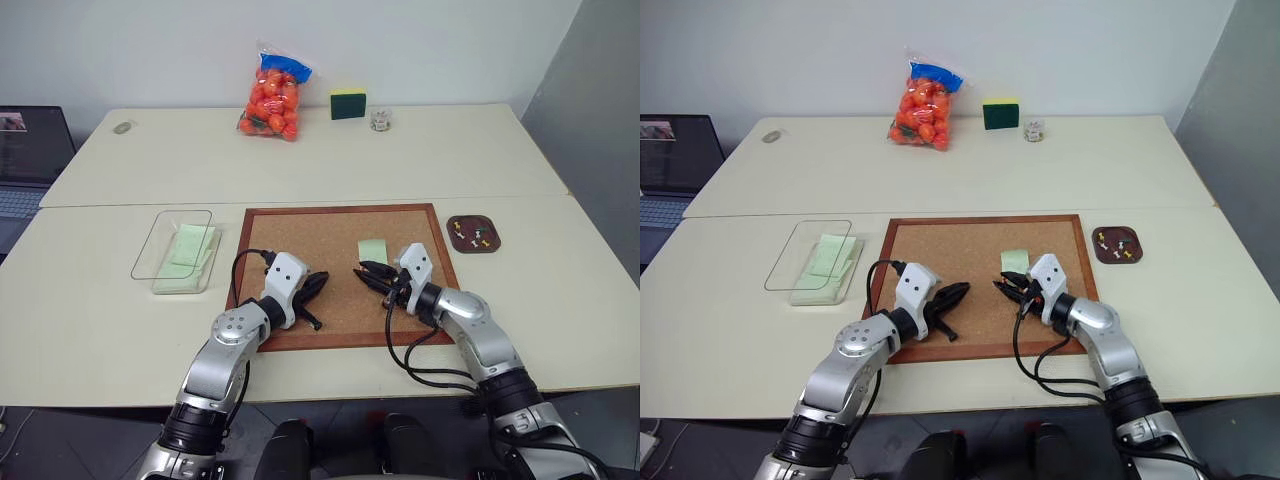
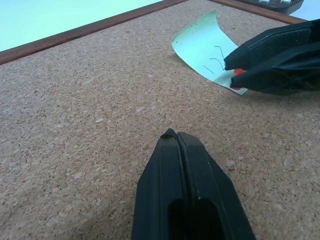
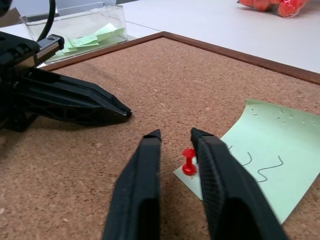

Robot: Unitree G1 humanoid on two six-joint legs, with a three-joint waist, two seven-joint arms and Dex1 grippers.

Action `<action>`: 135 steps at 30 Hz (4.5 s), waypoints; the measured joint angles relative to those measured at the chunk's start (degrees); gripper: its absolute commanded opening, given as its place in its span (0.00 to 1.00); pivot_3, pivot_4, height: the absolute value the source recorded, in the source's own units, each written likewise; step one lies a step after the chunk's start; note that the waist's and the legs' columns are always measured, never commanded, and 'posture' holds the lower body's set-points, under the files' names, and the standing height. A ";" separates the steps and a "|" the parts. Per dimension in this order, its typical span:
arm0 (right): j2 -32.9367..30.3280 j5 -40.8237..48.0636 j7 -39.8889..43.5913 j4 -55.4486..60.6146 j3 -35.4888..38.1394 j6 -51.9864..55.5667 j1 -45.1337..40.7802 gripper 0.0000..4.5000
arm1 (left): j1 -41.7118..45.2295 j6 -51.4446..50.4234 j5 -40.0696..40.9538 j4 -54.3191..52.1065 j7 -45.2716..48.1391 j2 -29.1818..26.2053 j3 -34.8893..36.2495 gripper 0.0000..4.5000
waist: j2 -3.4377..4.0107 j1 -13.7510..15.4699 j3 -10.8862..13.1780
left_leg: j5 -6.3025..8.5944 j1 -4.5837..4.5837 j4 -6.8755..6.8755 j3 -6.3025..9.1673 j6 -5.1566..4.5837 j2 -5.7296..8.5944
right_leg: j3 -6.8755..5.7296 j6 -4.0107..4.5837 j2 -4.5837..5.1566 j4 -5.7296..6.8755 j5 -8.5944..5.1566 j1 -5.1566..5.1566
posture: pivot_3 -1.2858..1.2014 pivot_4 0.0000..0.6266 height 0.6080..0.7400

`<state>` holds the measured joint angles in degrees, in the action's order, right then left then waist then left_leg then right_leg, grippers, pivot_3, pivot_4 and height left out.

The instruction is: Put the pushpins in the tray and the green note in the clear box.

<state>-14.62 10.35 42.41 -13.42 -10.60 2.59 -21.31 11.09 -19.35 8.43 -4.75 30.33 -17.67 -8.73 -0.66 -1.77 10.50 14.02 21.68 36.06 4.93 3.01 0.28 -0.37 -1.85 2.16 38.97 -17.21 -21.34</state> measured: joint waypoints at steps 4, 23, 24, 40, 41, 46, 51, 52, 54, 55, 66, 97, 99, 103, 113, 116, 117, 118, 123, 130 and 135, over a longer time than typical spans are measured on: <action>-0.01 -0.19 0.04 -0.37 0.11 -0.83 -0.19 0.00 | -0.10 0.04 -0.04 -0.09 -0.05 0.00 0.01 0.00 | 0.00 -0.01 0.00 | 0.00 0.00 -0.01 -0.01 0.00 -0.01 | 0.00 0.00 0.00 0.00 0.00 0.00 | 0.52 0.24 1.00; -0.66 3.25 -0.90 6.30 3.86 2.80 1.69 0.07 | -0.91 0.76 -0.05 -0.55 -0.65 0.00 -0.12 0.00 | 0.00 -0.04 0.00 | 0.00 0.03 -0.03 -0.02 0.00 0.00 | 0.02 0.01 0.00 -0.02 0.00 -0.03 | 0.52 0.24 1.00; -0.90 2.64 -0.96 6.27 3.64 2.83 1.99 0.10 | -0.91 0.79 -0.05 -0.58 -0.67 0.00 -0.12 0.00 | 0.00 -0.05 0.00 | 0.00 0.03 -0.03 -0.04 0.00 0.00 | 0.03 0.01 0.01 -0.02 0.00 -0.03 | 0.52 0.24 1.00; -0.55 -2.55 -0.76 3.55 -0.96 3.00 0.37 0.43 | -1.47 0.45 -0.06 -1.49 -0.88 -0.18 -0.25 0.00 | 0.00 -0.09 0.00 | 0.01 0.03 -0.03 -0.03 0.00 -0.01 | 0.02 0.01 0.00 -0.04 0.00 -0.04 | 0.52 0.24 1.00; -0.36 -2.61 -0.74 3.25 -1.07 2.91 -0.01 0.43 | -1.50 0.34 -0.06 -1.60 -0.90 -0.18 -0.25 0.00 | 0.00 -0.08 0.00 | 0.01 0.04 -0.03 -0.03 0.00 -0.01 | 0.02 0.01 0.00 -0.04 0.00 -0.04 | 0.52 0.24 1.00; -0.32 -2.65 -0.65 2.48 -1.39 2.72 -0.18 0.43 | -1.70 0.04 -0.06 -1.88 -0.97 -0.18 -0.26 0.00 | 0.00 -0.08 0.00 | 0.01 0.04 -0.03 -0.05 0.00 0.00 | 0.04 0.11 0.01 -0.04 0.06 -0.04 | 0.52 0.24 1.00; -0.36 -2.61 -0.37 2.29 -1.38 2.72 -0.34 0.17 | -1.80 -0.01 -0.06 -1.91 -1.02 -0.17 -0.24 0.00 | 0.00 -0.08 0.00 | 0.01 0.04 -0.04 -0.04 0.00 0.00 | 0.02 0.19 0.00 -0.04 0.11 -0.04 | 0.52 0.24 1.00; -0.40 -2.61 -0.38 2.29 -1.35 2.72 -0.35 0.14 | -1.80 -0.01 -0.06 -1.93 -1.02 -0.17 -0.24 0.00 | 0.00 -0.08 0.00 | 0.01 0.04 -0.04 -0.04 0.00 0.00 | 0.02 0.19 0.00 -0.04 0.11 -0.04 | 0.52 0.24 1.00; -0.69 -2.62 -0.41 2.25 -1.17 2.72 -0.44 0.04 | -1.68 -0.01 -0.05 -1.95 -0.98 -0.17 -0.23 0.00 | 0.00 -0.08 0.00 | 0.01 0.04 -0.03 -0.05 0.00 0.00 | 0.03 0.19 0.01 -0.04 0.11 -0.04 | 0.52 0.24 1.00; -0.76 -2.62 -0.40 2.24 -0.99 2.72 -0.47 0.01 | -1.64 -0.01 -0.05 -1.93 -0.96 -0.17 -0.22 0.00 | 0.00 -0.08 0.00 | 0.01 0.04 -0.04 -0.05 0.00 0.00 | 0.02 0.20 0.00 -0.04 0.11 -0.04 | 0.52 0.24 1.00; -0.01 -2.04 -0.63 2.23 -0.23 2.96 -0.30 0.01 | -1.51 -0.01 -0.05 -1.87 -0.93 -0.17 -0.20 0.00 | -0.01 -0.08 0.01 | 0.01 0.05 -0.04 -0.03 0.00 0.00 | 0.01 0.21 0.00 -0.04 0.12 -0.04 | 0.52 0.24 1.00; -3.31 7.60 0.68 13.66 5.35 12.52 -0.15 0.00 | 3.56 15.04 -10.52 5.40 -0.75 -6.64 -3.36 0.23 | -0.10 0.12 0.07 | -0.01 0.14 -0.02 0.04 -0.01 0.00 | -0.06 0.24 -0.02 -0.05 0.15 -0.10 | 0.52 0.24 1.00; -3.83 8.72 2.03 13.69 5.17 13.86 -0.23 0.00 | 4.93 19.92 -13.44 6.94 -0.60 -8.07 -4.53 0.30 | -0.10 0.16 0.08 | -0.01 0.23 -0.03 0.03 -0.01 0.03 | -0.05 0.31 0.02 -0.08 0.19 -0.15 | 0.52 0.24 1.00; -5.04 8.95 5.15 13.74 4.32 15.02 -1.37 0.00 | 8.23 31.43 -20.29 10.09 -0.92 -11.12 -7.46 0.45 | -0.17 0.22 0.13 | 0.00 0.39 -0.04 -0.01 -0.01 0.05 | -0.04 0.34 0.06 -0.10 0.20 -0.32 | 0.52 0.24 1.00; -5.90 11.25 9.35 17.31 2.47 19.35 -2.10 0.00 | 15.63 50.59 -31.66 18.73 -7.45 -12.53 -9.55 0.56 | -0.20 0.21 0.14 | 0.00 0.51 -0.05 -0.01 -0.01 0.06 | -0.08 0.34 0.06 -0.07 0.21 -0.42 | 0.52 0.24 1.00; -5.93 11.86 9.96 18.43 2.43 20.56 -2.10 0.00 | 16.31 53.82 -32.61 19.86 -7.97 -12.50 -9.63 0.56 | -0.20 0.20 0.14 | 0.00 0.51 -0.04 0.00 -0.01 0.05 | -0.10 0.34 0.05 -0.06 0.21 -0.42 | 0.52 0.24 1.00; -5.93 12.03 10.04 18.65 2.37 20.88 -2.09 0.00 | 16.49 54.58 -33.07 20.13 -8.30 -12.48 -9.63 0.56 | -0.20 0.20 0.14 | 0.00 0.51 -0.04 0.00 -0.01 0.05 | -0.10 0.34 0.05 -0.05 0.21 -0.42 | 0.52 0.24 1.00; -5.93 12.49 10.09 18.87 2.32 21.42 -2.10 0.00 | 16.68 55.31 -33.33 20.35 -8.38 -12.43 -9.64 0.56 | -0.20 0.20 0.14 | 0.00 0.51 -0.04 0.00 -0.01 0.05 | -0.10 0.34 0.05 -0.05 0.21 -0.42 | 0.52 0.24 1.00; -5.91 13.29 10.24 19.72 1.82 22.84 -2.07 0.00 | 16.98 58.70 -34.38 21.14 -8.24 -12.45 -10.94 0.56 | -0.20 0.20 0.14 | 0.00 0.51 -0.02 0.00 -0.01 0.05 | -0.10 0.34 0.05 -0.02 0.21 -0.42 | 0.52 0.24 1.00; -5.92 13.53 10.45 19.72 1.61 23.26 -2.07 0.00 | 17.79 61.22 -34.70 22.39 -7.58 -12.51 -11.24 0.52 | -0.20 0.19 0.14 | 0.00 0.51 -0.01 0.01 -0.01 0.06 | -0.12 0.34 0.04 0.00 0.21 -0.42 | 0.52 0.24 1.00; -5.92 13.56 10.47 19.72 1.56 23.46 -2.07 0.00 | 17.90 61.57 -34.70 23.04 -6.99 -12.50 -11.26 0.33 | -0.20 0.16 0.14 | 0.00 0.50 -0.01 0.00 -0.01 0.05 | -0.12 0.34 0.04 0.00 0.21 -0.42 | 0.52 0.24 1.00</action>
<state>-20.54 23.91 52.88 6.30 -9.04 26.05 -23.38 28.99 42.22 -26.27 18.29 23.34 -30.17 -19.99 -0.86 -1.61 10.64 14.01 22.18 36.05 4.93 3.00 0.33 -0.49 -1.51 2.21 38.97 -17.00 -21.76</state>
